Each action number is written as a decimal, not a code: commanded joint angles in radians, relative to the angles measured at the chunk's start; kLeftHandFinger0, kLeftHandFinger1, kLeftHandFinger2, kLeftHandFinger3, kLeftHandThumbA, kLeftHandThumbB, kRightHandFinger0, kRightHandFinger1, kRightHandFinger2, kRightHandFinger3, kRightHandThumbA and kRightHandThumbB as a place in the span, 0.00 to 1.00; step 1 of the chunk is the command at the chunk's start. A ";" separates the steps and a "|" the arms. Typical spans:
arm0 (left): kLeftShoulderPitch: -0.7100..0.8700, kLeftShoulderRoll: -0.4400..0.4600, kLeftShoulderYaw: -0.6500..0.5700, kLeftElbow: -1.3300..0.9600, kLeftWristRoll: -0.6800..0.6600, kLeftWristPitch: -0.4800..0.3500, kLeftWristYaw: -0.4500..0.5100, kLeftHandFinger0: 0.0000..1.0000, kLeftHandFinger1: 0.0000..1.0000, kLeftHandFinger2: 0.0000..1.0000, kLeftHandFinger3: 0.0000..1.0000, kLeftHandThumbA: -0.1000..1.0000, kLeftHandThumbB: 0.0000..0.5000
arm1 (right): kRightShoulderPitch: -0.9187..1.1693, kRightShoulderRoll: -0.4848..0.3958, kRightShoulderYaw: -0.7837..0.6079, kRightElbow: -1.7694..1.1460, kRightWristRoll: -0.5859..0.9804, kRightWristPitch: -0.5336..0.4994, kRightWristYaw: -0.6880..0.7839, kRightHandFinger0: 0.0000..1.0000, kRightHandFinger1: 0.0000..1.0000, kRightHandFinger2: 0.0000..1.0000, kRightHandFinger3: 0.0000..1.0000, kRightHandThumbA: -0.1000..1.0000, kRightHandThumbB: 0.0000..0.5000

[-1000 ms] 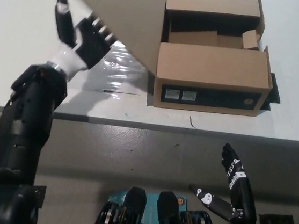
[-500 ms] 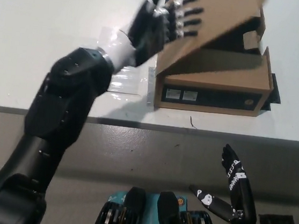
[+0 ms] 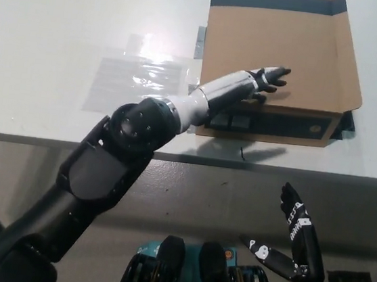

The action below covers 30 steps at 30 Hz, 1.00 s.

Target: A small storge box is placed at the center of the table and the robot uses its left hand to push the lid and close it

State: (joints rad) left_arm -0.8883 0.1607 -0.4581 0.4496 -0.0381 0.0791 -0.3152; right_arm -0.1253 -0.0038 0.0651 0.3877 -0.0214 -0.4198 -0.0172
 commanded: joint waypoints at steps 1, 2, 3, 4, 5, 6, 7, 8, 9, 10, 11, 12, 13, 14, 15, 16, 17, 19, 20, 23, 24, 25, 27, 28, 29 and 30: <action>-0.042 0.049 -0.171 -0.072 0.399 -0.207 0.077 1.00 1.00 1.00 1.00 1.00 0.80 | -0.047 -0.011 0.007 -0.036 -0.004 -0.050 0.014 1.00 1.00 1.00 1.00 1.00 0.70; -0.042 0.051 -0.172 -0.072 0.401 -0.208 0.079 1.00 1.00 1.00 1.00 1.00 0.80 | -0.048 -0.011 0.007 -0.036 -0.004 -0.050 0.015 1.00 1.00 1.00 1.00 1.00 0.70; -0.039 0.053 -0.170 -0.080 0.400 -0.202 0.080 1.00 1.00 1.00 1.00 1.00 0.78 | -0.048 -0.011 0.006 -0.034 -0.004 -0.050 0.014 1.00 1.00 1.00 1.00 1.00 0.70; -0.034 0.053 -0.166 -0.084 0.396 -0.206 0.083 1.00 1.00 1.00 1.00 1.00 0.78 | -0.049 -0.011 0.007 -0.032 -0.005 -0.050 0.013 1.00 1.00 1.00 1.00 1.00 0.70; -0.032 0.052 -0.165 -0.083 0.394 -0.212 0.085 1.00 1.00 1.00 1.00 1.00 0.78 | -0.046 -0.010 0.008 -0.033 -0.008 -0.050 0.011 1.00 1.00 1.00 1.00 1.00 0.70; -0.031 0.053 -0.166 -0.086 0.394 -0.209 0.081 1.00 1.00 1.00 1.00 1.00 0.78 | -0.045 -0.010 0.008 -0.033 -0.007 -0.050 0.011 1.00 1.00 1.00 1.00 1.00 0.70; -0.029 0.056 -0.165 -0.095 0.396 -0.206 0.078 1.00 1.00 1.00 1.00 1.00 0.78 | -0.045 -0.009 0.010 -0.034 -0.007 -0.050 0.013 1.00 1.00 1.00 1.00 1.00 0.70; -0.027 0.056 -0.161 -0.104 0.398 -0.213 0.082 1.00 1.00 1.00 1.00 1.00 0.78 | -0.044 -0.008 0.012 -0.035 -0.009 -0.050 0.012 1.00 1.00 1.00 1.00 1.00 0.68; -0.024 0.056 -0.150 -0.119 0.394 -0.216 0.087 1.00 1.00 1.00 1.00 1.00 0.81 | -0.045 -0.009 0.012 -0.036 -0.009 -0.050 0.011 1.00 1.00 1.00 1.00 1.00 0.68; -0.024 0.056 -0.138 -0.137 0.388 -0.217 0.090 1.00 1.00 1.00 1.00 1.00 0.84 | -0.045 -0.009 0.012 -0.036 -0.007 -0.050 0.012 1.00 1.00 1.00 1.00 1.00 0.67; -0.027 0.059 -0.120 -0.174 0.378 -0.209 0.086 1.00 1.00 1.00 1.00 1.00 0.84 | -0.046 -0.009 0.011 -0.036 -0.004 -0.050 0.014 1.00 1.00 1.00 1.00 1.00 0.68; -0.030 0.063 -0.110 -0.201 0.374 -0.199 0.078 1.00 1.00 1.00 1.00 1.00 0.84 | -0.047 -0.009 0.010 -0.036 -0.002 -0.050 0.015 1.00 1.00 1.00 1.00 1.00 0.68; -0.030 0.064 -0.076 -0.270 0.352 -0.191 0.075 1.00 1.00 1.00 1.00 1.00 0.83 | -0.049 -0.012 0.011 -0.034 -0.003 -0.050 0.015 1.00 1.00 1.00 1.00 1.00 0.68; -0.031 0.066 -0.057 -0.315 0.339 -0.171 0.066 1.00 1.00 1.00 1.00 1.00 0.83 | -0.050 -0.013 0.011 -0.034 -0.007 -0.050 0.012 1.00 1.00 1.00 1.00 1.00 0.69; -0.030 0.069 -0.024 -0.387 0.314 -0.156 0.063 1.00 1.00 1.00 1.00 1.00 0.85 | -0.052 -0.014 0.012 -0.034 -0.008 -0.050 0.012 1.00 1.00 1.00 1.00 1.00 0.70; -0.027 0.071 0.007 -0.449 0.293 -0.146 0.062 1.00 1.00 1.00 1.00 1.00 0.86 | -0.053 -0.015 0.012 -0.033 -0.008 -0.050 0.013 1.00 1.00 1.00 1.00 1.00 0.70; -0.024 0.070 0.019 -0.468 0.289 -0.141 0.058 1.00 1.00 1.00 1.00 1.00 0.86 | -0.053 -0.016 0.012 -0.032 -0.008 -0.050 0.013 1.00 1.00 1.00 1.00 1.00 0.70; -0.003 0.083 0.082 -0.607 0.222 -0.105 0.049 1.00 1.00 1.00 1.00 1.00 0.87 | -0.055 -0.016 0.012 -0.029 -0.009 -0.050 0.012 1.00 1.00 1.00 1.00 1.00 0.69; 0.020 0.097 0.114 -0.698 0.185 -0.082 0.040 1.00 1.00 1.00 1.00 1.00 0.88 | -0.048 -0.019 0.013 -0.031 -0.009 -0.050 0.014 1.00 1.00 1.00 1.00 1.00 0.69; 0.050 0.128 0.154 -0.828 0.151 -0.062 0.019 1.00 1.00 1.00 1.00 1.00 0.88 | -0.045 -0.020 0.012 -0.034 -0.010 -0.050 0.010 1.00 1.00 1.00 1.00 1.00 0.67; 0.083 0.141 0.175 -0.900 0.134 -0.057 0.023 1.00 1.00 1.00 1.00 1.00 0.82 | -0.047 -0.022 0.012 -0.033 -0.010 -0.050 0.010 1.00 1.00 1.00 1.00 1.00 0.66; 0.120 0.154 0.192 -0.968 0.118 -0.044 0.026 1.00 1.00 1.00 1.00 1.00 0.80 | -0.047 -0.023 0.011 -0.031 -0.010 -0.050 0.010 1.00 1.00 1.00 1.00 1.00 0.66; 0.191 0.163 0.211 -1.022 0.099 -0.081 0.040 1.00 1.00 1.00 1.00 1.00 0.73 | -0.048 -0.020 0.012 -0.026 -0.009 -0.050 0.011 1.00 1.00 1.00 1.00 1.00 0.68; 0.225 0.169 0.215 -1.050 0.101 -0.083 0.040 1.00 1.00 1.00 1.00 1.00 0.69 | -0.047 -0.020 0.012 -0.024 -0.007 -0.050 0.014 1.00 1.00 1.00 1.00 1.00 0.68; 0.261 0.174 0.219 -1.073 0.103 -0.088 0.041 1.00 1.00 1.00 1.00 1.00 0.66 | -0.046 -0.021 0.014 -0.024 -0.008 -0.050 0.015 1.00 1.00 1.00 1.00 1.00 0.66; 0.309 0.181 0.224 -1.091 0.098 -0.107 0.045 1.00 1.00 1.00 1.00 1.00 0.65 | -0.051 -0.018 0.017 -0.019 -0.013 -0.050 0.010 1.00 1.00 1.00 1.00 1.00 0.65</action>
State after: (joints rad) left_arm -0.7073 0.2707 -0.3325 -0.3836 0.1770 -0.0175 -0.2672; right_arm -0.1435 -0.0124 0.0725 0.3876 -0.0231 -0.4200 -0.0156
